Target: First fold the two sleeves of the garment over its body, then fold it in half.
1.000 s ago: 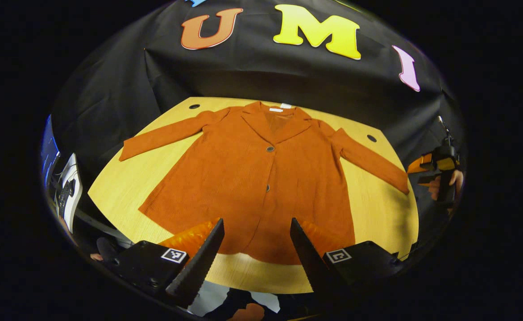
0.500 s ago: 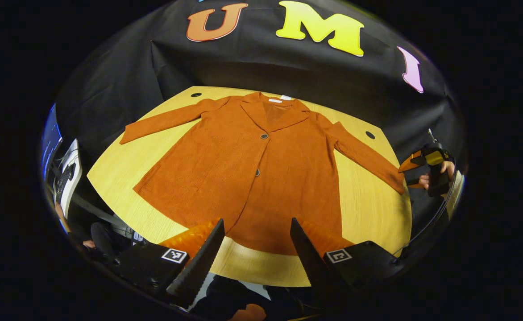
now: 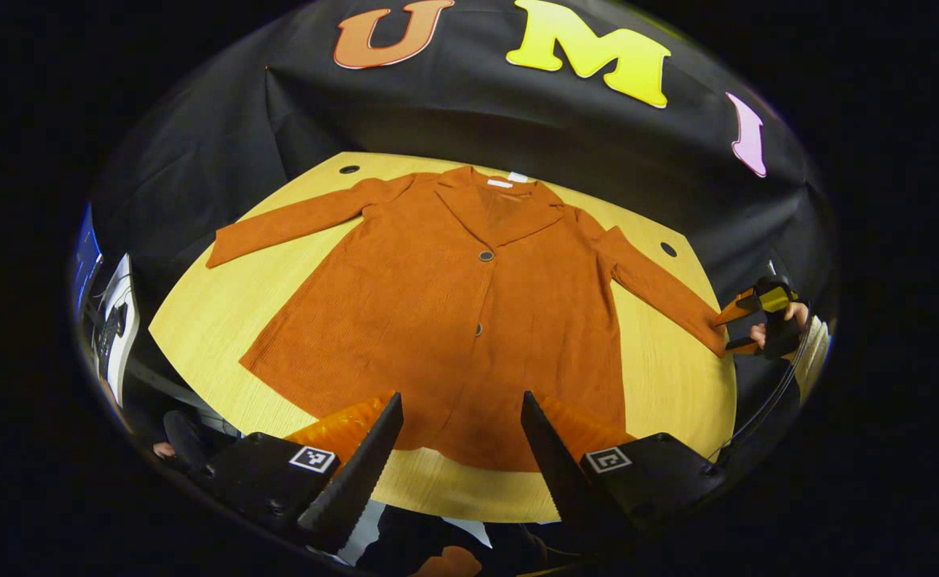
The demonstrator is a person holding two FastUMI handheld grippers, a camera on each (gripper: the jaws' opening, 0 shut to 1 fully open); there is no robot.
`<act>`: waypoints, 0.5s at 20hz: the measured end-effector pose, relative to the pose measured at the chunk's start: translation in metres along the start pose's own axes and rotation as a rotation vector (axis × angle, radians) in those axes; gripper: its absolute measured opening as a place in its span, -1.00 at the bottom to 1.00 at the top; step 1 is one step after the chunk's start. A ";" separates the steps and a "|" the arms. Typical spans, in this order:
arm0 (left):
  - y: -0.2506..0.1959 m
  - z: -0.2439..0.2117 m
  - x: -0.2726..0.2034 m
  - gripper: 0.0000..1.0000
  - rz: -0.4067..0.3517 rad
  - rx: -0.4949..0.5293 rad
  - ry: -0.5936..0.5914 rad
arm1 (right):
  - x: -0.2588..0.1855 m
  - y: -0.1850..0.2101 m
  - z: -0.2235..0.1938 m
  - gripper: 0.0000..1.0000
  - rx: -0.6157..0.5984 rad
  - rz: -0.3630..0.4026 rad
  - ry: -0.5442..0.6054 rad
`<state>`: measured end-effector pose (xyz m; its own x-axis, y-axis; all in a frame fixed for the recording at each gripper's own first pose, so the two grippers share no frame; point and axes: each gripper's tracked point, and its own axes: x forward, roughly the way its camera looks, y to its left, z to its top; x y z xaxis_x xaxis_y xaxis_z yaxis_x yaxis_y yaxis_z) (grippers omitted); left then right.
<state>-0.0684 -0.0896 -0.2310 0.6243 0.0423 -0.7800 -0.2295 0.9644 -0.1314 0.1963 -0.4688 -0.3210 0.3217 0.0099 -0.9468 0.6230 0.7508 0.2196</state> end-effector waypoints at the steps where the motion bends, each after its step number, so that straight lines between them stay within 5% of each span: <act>1: 0.002 -0.001 0.001 0.94 -0.001 0.015 0.009 | 0.001 -0.001 -0.001 0.84 -0.024 -0.023 0.010; 5: 0.008 -0.006 0.002 0.94 -0.006 0.034 0.023 | 0.007 -0.008 -0.003 0.77 -0.153 -0.162 0.027; 7: 0.011 -0.004 0.000 0.94 -0.005 0.051 0.019 | 0.008 -0.005 0.006 0.54 -0.137 -0.180 0.015; 10: 0.020 -0.008 -0.003 0.94 -0.003 0.050 0.017 | 0.013 -0.004 0.011 0.45 -0.094 -0.181 0.000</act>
<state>-0.0803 -0.0720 -0.2363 0.6121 0.0351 -0.7900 -0.1900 0.9763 -0.1038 0.2058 -0.4793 -0.3319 0.2104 -0.1309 -0.9688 0.6017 0.7984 0.0228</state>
